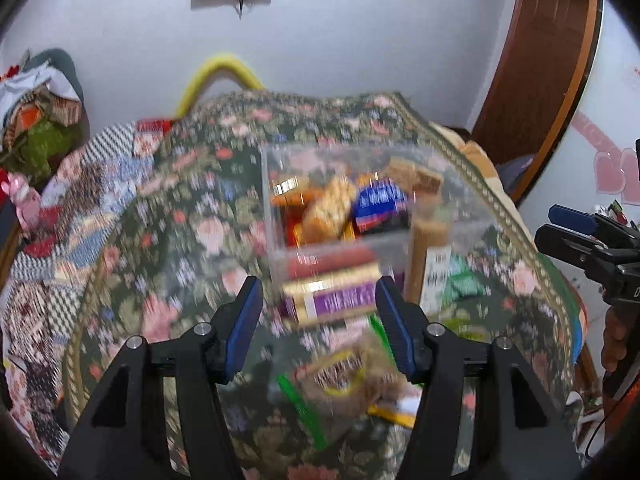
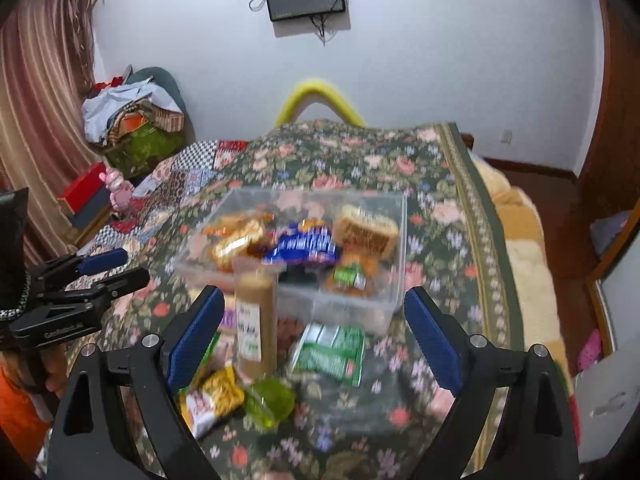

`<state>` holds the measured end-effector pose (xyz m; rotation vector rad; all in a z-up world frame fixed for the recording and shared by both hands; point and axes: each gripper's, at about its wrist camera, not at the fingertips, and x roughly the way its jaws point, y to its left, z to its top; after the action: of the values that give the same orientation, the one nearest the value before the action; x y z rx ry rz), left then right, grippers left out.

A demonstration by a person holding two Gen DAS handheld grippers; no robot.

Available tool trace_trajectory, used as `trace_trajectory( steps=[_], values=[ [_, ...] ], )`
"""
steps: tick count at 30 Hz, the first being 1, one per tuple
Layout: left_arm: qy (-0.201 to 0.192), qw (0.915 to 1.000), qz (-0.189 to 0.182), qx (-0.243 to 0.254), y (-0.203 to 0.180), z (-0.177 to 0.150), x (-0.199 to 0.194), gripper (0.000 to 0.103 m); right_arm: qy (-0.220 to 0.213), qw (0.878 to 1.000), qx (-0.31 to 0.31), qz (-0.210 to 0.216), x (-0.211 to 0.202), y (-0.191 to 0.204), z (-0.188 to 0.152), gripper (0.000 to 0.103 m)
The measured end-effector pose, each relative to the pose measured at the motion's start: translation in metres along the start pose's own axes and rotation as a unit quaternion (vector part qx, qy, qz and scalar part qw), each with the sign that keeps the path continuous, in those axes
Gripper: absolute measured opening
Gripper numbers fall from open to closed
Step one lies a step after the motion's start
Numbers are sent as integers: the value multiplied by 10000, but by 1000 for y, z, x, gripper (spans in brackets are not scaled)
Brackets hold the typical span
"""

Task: Organize snacks
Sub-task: 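Grasp the green-edged cake bag with the left tool while the right tool grasps the green jelly cup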

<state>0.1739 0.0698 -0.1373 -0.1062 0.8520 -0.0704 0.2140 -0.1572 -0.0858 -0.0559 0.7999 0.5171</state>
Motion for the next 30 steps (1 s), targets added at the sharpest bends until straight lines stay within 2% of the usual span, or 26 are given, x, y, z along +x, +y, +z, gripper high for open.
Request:
trace_trajectory(
  steps=[7,10,13,16,23,26,28,30],
  values=[
    [458,9988,-178,-8,-14,-27,20,61,419,9991,-29,81,15,6,-33,90],
    [555,9983,-162,-36,-19,-35,31,74,619,9980,-94,80,25,10,-46,90],
    [656,9977,-183,-77,-20,-45,40,75,841,9963,-77,144,36,11,-58,90],
    [587,9979,-136,-230,-12,-51,42,87,1039,9944,-90,149,47,12,-67,90],
    [632,9959,-317,-560,7,-61,47,96,1230,9921,-109,226,62,12,-73,88],
    [634,9947,-392,-704,13,-64,51,99,1300,9909,-68,340,67,11,-73,85],
    [659,9941,-425,-753,15,-63,54,100,1354,9898,-53,445,72,12,-74,78],
    [740,9941,-313,-723,14,-62,61,100,1358,9895,-49,493,75,13,-73,75]
  ],
)
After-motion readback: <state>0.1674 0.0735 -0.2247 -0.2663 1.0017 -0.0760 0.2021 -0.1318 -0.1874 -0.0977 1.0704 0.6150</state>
